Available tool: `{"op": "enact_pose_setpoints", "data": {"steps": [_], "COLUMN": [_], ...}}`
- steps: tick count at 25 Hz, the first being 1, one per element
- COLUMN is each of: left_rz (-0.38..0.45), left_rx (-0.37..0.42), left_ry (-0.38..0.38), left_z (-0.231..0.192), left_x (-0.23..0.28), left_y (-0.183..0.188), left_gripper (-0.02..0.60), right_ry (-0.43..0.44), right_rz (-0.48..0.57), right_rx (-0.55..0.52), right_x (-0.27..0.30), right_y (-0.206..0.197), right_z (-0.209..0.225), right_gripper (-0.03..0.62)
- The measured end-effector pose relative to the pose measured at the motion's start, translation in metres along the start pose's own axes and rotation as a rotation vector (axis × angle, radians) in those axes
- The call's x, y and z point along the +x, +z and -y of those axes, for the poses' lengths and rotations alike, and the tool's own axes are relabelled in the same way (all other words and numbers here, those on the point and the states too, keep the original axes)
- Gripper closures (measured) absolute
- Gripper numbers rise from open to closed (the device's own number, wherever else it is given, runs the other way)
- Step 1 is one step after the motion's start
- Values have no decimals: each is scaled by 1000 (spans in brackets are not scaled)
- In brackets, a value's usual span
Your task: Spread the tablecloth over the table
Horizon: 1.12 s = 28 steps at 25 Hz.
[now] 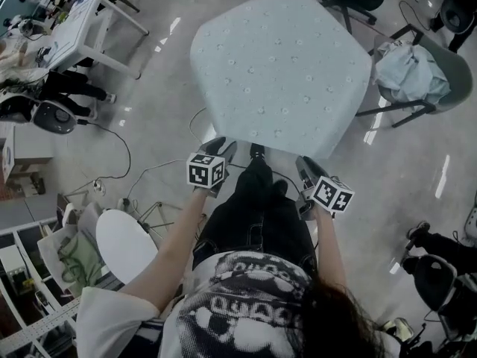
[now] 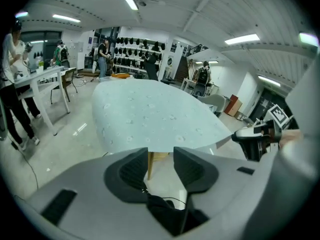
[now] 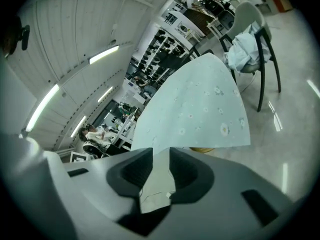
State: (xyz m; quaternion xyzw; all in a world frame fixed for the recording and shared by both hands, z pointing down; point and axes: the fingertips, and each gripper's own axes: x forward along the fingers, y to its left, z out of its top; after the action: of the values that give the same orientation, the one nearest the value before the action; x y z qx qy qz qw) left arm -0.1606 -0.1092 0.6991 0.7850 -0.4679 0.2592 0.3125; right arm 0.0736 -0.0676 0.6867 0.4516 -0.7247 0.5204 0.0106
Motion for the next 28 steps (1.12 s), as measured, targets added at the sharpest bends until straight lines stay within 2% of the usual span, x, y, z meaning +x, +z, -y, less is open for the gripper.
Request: {"op": "enact_pose_setpoints", "data": {"steps": [10,17,23,28], "left_rz": [77,94,146,174], "left_rx": [57,162,158,167], "left_ry": [-91,-154,-171,-167], "left_z": [45,86,90,83], "left_x": [-41,-59,-77,-100], "left_y": [24,33,39,29], "left_gripper": [417,417,419,422], "right_ry": [37,84,122,136], "right_rz": [36,27,7,-7], "right_rx": [-197,-314,-354,-400], "right_x": [-15,-14,-4,-3], "right_y": [10,14,2,-16], "right_z": [-44,-69,-93,-117], "right_gripper": [507,508,507,507]}}
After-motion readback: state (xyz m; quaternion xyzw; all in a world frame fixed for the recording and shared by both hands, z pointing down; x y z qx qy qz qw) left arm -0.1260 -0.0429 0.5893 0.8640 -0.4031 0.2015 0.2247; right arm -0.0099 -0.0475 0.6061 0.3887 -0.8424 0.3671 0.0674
